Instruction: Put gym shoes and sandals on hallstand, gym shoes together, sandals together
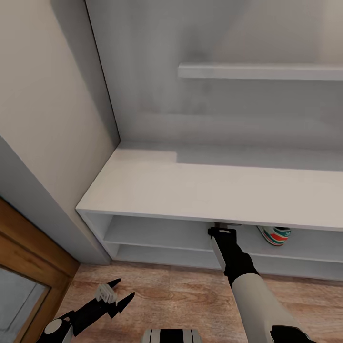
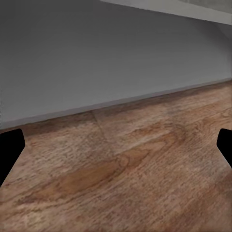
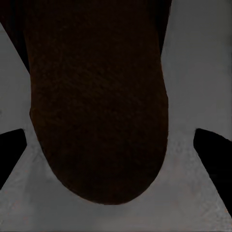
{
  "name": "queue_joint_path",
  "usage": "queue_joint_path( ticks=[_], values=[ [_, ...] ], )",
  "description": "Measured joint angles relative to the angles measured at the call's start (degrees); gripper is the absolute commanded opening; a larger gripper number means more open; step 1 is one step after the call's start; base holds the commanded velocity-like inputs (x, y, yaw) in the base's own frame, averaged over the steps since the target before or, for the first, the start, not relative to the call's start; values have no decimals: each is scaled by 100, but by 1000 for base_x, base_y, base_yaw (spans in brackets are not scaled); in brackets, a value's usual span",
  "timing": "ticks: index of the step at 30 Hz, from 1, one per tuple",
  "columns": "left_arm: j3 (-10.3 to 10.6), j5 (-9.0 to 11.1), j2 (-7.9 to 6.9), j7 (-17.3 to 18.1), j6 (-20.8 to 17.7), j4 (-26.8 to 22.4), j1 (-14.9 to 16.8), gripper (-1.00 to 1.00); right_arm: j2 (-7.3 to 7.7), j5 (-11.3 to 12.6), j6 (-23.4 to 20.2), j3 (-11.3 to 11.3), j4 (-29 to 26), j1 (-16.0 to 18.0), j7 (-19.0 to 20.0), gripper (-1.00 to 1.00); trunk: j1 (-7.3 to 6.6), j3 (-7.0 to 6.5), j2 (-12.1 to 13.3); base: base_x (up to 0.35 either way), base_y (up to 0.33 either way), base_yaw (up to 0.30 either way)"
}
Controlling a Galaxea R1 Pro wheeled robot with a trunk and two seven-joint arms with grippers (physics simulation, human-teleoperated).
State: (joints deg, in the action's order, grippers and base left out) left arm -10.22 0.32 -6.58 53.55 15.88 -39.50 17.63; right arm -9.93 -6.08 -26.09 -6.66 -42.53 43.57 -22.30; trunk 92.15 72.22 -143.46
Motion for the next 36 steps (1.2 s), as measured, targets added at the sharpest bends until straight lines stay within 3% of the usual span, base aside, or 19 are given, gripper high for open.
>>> queue_joint_path(
  ticks=[12, 36],
  values=[
    [-11, 3, -2, 15, 4, 0, 0, 100, 0, -1, 0, 0, 7, 0, 0, 100, 2, 0, 0, -45, 0, 0],
    [-51, 1, -2, -1, 5, 0, 0, 100, 0, -2, 14, 25, 35, -5, 19, 100, 4, 0, 0, -323, 0, 0]
  ],
)
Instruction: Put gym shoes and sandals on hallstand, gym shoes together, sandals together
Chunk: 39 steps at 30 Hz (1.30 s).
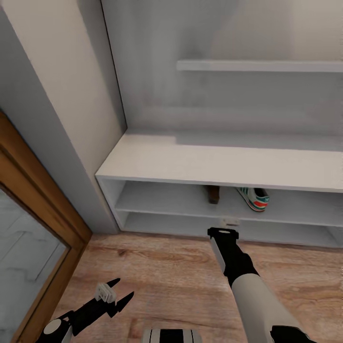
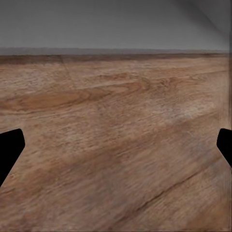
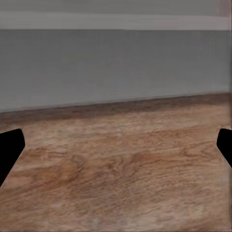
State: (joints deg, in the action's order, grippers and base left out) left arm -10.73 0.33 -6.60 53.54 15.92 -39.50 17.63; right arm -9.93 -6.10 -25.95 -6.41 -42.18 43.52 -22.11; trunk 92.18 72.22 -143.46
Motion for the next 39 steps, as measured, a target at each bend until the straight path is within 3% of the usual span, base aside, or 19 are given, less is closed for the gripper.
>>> queue_joint_path(
  ticks=[9, 14, 21, 31, 32, 35, 36, 39],
  values=[
    [-5, -6, 1, -13, 6, 5, 0, 100, 0, 4, 104, 2, 132, -32, 29, 100, 0, 0, 0, -333, 0, 0],
    [-9, -8, 4, -18, 11, 18, -1, 100, 4, 14, 415, 6, 323, -84, 44, 100, -1, 0, 0, -282, 0, 0],
    [-21, 10, 7, -19, 28, 65, 0, 100, 254, -8, 1262, 17, 1029, -131, 121, 100, -3, 0, 0, -106, 0, 0],
    [-21, 12, 8, -224, 47, 81, 0, 100, 736, -52, 2598, 65, 2412, -157, 504, 100, -3, 0, 0, -13, 0, 0],
    [-17, 4, 8, -392, 49, 82, -4, 100, 970, -51, 2944, 55, 2845, -162, 781, 100, -3, 1, 0, -2, 0, 0],
    [-14, 2, 8, -479, 56, 85, -3, 100, 1220, -47, 3186, 68, 3187, -163, 1062, 100, -4, 0, 0, -1, 0, 0],
    [-14, 1, 10, -512, 58, 85, -3, 100, 1364, -41, 3336, 63, 3381, -163, 1286, 100, -3, 0, 0, 0, 0, 0],
    [-13, 0, 12, -543, 60, 88, -4, 100, 1564, -37, 3564, 70, 3644, -181, 1692, 100, -4, 0, 0, 0, 0, 0]
  ],
)
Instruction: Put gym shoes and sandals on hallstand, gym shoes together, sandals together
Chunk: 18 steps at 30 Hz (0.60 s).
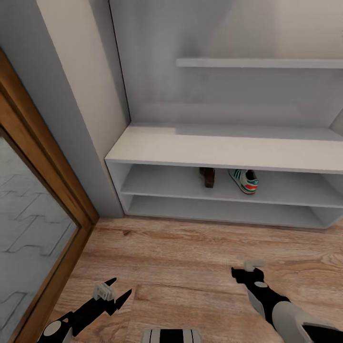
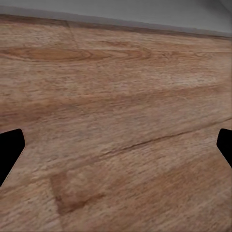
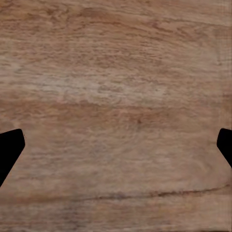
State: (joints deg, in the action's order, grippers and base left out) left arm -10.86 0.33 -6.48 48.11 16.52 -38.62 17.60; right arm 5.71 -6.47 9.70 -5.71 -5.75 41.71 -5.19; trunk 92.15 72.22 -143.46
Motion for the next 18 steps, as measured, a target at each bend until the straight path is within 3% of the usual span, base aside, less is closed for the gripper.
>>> queue_joint_path(
  ticks=[8, 11, 18],
  values=[
    [-4, -6, -3, -30, 2, 10, 0, 100, 354, 8, 434, 7, 333, -229, 803, 100, 0, 0, 0, 0, 0, 0],
    [5, -18, -4, -32, 1, 25, -5, 100, 451, 12, 701, 8, 388, -493, 1015, 100, 0, 1, 0, 0, 0, 0],
    [10, -23, -1, -38, 2, 37, -5, 100, 458, 18, 802, 5, 394, -555, 1031, 100, 0, 0, 0, 0, 0, 0]
  ],
)
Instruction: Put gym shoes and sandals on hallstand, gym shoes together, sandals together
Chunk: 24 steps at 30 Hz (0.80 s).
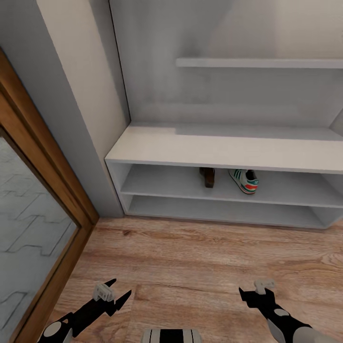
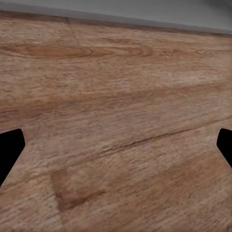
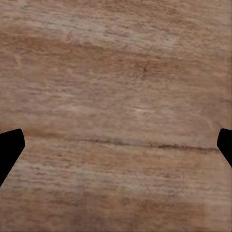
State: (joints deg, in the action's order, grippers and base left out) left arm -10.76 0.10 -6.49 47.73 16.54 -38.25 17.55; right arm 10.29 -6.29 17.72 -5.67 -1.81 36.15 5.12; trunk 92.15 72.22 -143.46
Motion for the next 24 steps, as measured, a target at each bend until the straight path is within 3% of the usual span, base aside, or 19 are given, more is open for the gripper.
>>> queue_joint_path(
  ticks=[24],
  values=[
    [-10, 4, 1, -3, 0, 61, 0, 100, -38, 9, 20, -8, 13, -43, -28, 100, 0, 0, 0, 0, 0, 0]
  ],
)
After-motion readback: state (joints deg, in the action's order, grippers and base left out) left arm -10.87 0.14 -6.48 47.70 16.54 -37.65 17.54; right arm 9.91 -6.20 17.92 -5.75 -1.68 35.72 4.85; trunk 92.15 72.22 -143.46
